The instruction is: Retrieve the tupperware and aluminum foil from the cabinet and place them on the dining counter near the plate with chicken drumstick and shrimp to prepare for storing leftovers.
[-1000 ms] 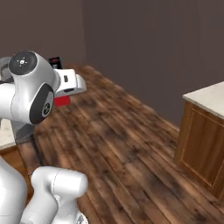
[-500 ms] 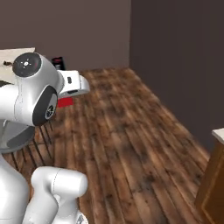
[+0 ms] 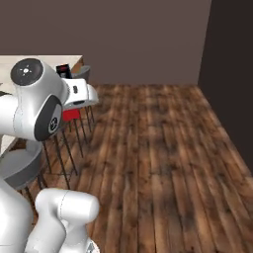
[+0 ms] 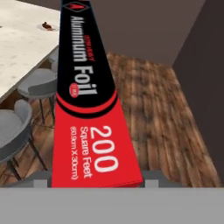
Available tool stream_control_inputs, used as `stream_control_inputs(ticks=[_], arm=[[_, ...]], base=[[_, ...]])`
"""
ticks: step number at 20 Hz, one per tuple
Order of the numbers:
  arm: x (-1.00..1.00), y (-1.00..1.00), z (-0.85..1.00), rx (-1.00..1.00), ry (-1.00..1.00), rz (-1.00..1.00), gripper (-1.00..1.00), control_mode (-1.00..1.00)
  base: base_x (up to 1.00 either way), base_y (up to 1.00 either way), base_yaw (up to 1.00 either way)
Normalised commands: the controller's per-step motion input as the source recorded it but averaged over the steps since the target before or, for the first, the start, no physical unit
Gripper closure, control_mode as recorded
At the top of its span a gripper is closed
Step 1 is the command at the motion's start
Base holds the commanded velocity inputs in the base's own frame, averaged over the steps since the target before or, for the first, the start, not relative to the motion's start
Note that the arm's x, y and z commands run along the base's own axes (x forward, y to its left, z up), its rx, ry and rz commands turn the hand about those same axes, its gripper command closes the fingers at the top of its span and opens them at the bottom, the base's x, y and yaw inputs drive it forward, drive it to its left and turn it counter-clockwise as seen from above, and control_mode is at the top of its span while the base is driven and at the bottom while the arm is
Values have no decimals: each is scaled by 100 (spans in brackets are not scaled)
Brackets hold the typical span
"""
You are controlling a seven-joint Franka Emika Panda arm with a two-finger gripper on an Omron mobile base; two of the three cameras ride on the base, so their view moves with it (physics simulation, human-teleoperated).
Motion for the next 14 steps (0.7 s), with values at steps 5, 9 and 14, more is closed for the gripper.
stream_control_inputs(ticks=[5,9,14], arm=[[0,0,0,0,0,0,100,100],[0,0,0,0,0,0,100,100],[0,0,0,0,0,0,100,100]], base=[[100,-29,20],[100,-24,17],[100,-11,12]])
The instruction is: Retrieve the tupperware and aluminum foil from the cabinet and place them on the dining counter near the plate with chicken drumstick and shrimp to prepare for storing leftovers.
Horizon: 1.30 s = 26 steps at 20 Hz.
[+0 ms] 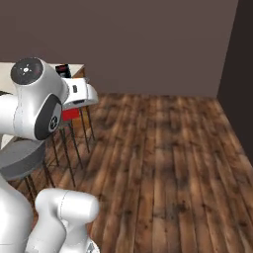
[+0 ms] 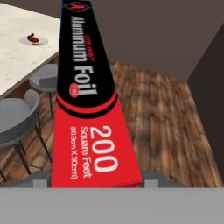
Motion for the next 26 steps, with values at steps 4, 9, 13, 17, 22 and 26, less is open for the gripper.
stream_control_inputs(ticks=[4,9,13,17,22,26], arm=[[0,0,0,0,0,0,100,100],[0,0,0,0,0,0,100,100],[0,0,0,0,0,0,100,100],[0,0,0,0,0,0,100,100],[0,0,0,0,0,0,100,100],[0,0,0,0,0,0,100,100]], base=[[100,-46,19],[100,-83,35],[100,-66,63],[97,-43,74],[98,-49,73],[91,-50,74]])
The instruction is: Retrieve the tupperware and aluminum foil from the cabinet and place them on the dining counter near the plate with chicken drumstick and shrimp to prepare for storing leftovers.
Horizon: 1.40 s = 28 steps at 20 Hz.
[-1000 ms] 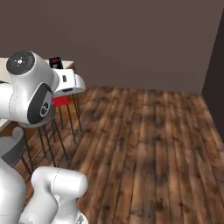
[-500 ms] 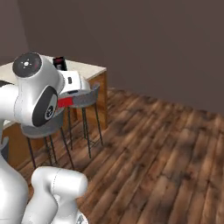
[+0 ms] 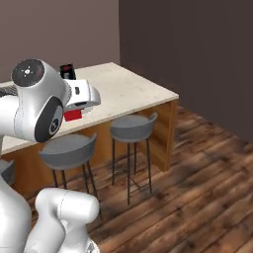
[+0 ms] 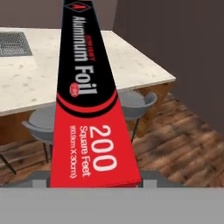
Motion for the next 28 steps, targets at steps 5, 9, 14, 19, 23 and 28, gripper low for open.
stream_control_inputs(ticks=[5,9,14,19,23,28], arm=[[0,0,0,0,0,0,100,100],[0,0,0,0,0,0,100,100],[0,0,0,0,0,0,100,100],[0,0,0,0,0,0,100,100],[0,0,0,0,0,0,100,100],[10,3,-6,0,4,0,100,-100]], base=[[74,-56,75],[74,-44,75],[70,-16,60],[54,-9,19],[55,0,9],[34,8,0]])
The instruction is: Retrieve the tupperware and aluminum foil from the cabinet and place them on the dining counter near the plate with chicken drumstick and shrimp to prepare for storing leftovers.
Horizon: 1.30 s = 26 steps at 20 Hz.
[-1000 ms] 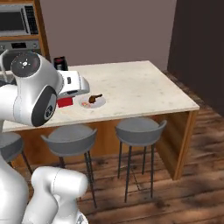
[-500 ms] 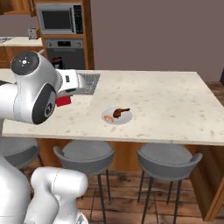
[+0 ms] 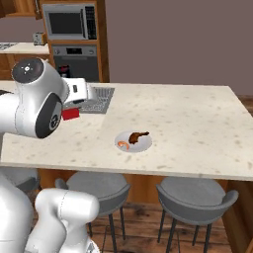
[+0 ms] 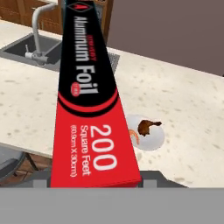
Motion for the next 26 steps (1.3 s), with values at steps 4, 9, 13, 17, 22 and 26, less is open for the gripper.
stream_control_inputs(ticks=[4,9,13,17,22,26], arm=[[62,15,-52,1,31,0,100,-100],[79,32,-76,0,38,-7,100,-100],[81,21,-82,4,14,-8,100,-100],[51,7,-98,5,2,-12,100,-100],[18,10,-100,2,2,-12,100,-100],[10,21,-92,0,4,-8,100,-100]], base=[[0,0,0],[0,0,0],[0,0,0],[0,0,0],[0,0,0],[0,0,0]])
